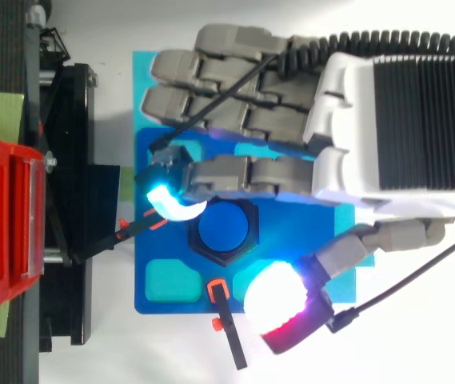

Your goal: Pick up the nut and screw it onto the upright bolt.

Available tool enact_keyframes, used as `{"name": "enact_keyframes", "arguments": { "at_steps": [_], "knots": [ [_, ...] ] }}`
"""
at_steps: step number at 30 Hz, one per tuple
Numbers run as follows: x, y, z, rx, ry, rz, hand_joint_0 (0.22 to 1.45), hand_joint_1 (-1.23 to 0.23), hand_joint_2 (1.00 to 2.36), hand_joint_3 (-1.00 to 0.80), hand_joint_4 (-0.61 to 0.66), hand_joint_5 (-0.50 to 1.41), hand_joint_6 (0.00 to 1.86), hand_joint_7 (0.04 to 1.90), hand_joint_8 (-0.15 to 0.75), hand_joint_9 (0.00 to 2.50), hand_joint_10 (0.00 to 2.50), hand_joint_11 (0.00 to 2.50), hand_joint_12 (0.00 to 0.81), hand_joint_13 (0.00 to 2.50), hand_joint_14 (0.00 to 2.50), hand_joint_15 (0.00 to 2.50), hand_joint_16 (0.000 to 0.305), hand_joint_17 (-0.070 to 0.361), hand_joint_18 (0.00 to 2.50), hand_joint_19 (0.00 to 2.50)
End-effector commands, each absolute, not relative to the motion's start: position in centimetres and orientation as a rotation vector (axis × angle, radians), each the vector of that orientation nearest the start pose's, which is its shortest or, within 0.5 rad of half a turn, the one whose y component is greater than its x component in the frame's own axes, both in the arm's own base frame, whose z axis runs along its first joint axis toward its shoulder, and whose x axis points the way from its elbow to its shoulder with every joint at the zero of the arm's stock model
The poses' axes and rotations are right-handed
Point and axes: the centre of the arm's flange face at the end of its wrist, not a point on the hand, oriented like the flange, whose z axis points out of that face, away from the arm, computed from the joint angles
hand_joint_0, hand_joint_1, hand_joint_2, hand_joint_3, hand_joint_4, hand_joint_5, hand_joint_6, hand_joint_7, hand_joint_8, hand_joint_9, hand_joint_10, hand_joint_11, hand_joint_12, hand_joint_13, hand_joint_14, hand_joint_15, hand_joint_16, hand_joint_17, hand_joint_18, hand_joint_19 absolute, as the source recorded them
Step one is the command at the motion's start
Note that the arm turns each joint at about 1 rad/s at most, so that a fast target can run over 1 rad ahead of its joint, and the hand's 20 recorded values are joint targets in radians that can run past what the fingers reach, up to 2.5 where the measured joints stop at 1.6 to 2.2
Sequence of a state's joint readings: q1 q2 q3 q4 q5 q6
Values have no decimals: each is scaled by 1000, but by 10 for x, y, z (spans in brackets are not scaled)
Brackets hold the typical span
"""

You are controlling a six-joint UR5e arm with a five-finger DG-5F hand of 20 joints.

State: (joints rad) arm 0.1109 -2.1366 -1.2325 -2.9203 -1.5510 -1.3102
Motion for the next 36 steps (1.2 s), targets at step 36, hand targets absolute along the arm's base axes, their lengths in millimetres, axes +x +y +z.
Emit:
{"name": "enact_keyframes", "arguments": {
  "at_steps": [36],
  "knots": [
    [734, -50, 292, 164, 1587, 323, 428, -281, 1000, -500, 157, -99, 504, 959, 230, 120, 0, 0, 383, 0, 0, 0, 60, 135, 0, 62]
  ]
}}
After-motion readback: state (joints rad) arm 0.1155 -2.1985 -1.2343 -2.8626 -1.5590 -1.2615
